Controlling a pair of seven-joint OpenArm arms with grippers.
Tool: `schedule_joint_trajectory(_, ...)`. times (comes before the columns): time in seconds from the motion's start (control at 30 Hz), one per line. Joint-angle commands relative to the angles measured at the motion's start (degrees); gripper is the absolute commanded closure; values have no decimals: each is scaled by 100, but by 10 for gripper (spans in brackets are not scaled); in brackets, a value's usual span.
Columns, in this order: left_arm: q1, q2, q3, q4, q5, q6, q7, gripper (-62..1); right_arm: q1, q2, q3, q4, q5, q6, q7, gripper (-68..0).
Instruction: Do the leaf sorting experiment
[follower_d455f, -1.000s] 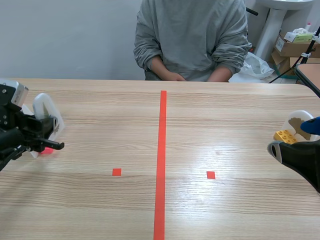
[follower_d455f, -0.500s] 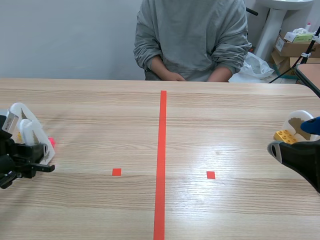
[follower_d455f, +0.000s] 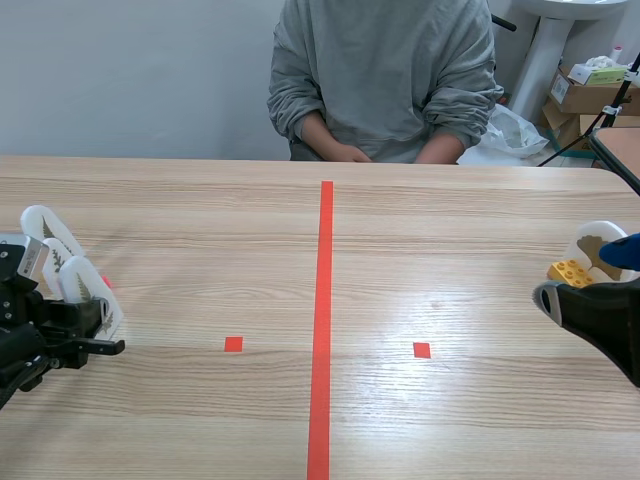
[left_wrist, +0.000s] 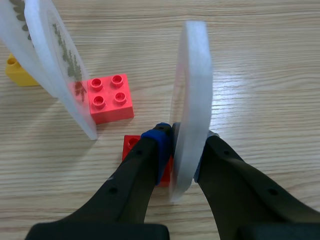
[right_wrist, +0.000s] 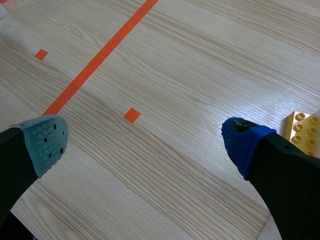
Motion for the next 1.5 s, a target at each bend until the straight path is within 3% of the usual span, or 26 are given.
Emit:
schedule_joint_trajectory(0.0,-17,31,-11,111,-11,24,-11,-56,22,57,76,70,61,46,85,-638)
schedule_joint_trajectory(0.33,-17,44,-4,-68,76,201,-164,-60,22,57,76,70,61,46,85,-638)
schedule_joint_trajectory(0.5,-17,44,-4,-94,87,203,-208,-239,22,57,76,70,61,46,85,-638)
schedule_joint_trajectory(0.67,-20,44,-4,-94,87,203,-273,-335,22,57,76,70,61,46,85,-638)
schedule_joint_trajectory(0.83,-20,44,-4,-94,24,415,-317,-617,22,57,76,70,61,46,85,-638)
schedule_joint_trajectory(1.0,-17,42,-4,-94,-101,632,-291,-623,22,57,76,70,61,46,85,-638)
schedule_joint_trajectory(1.23,-11,35,-4,55,-107,632,-201,-623,22,57,76,70,59,46,83,-638)
schedule_joint_trajectory(1.47,275,-57,-7,1003,-107,632,103,-623,22,59,76,70,59,46,83,-638)
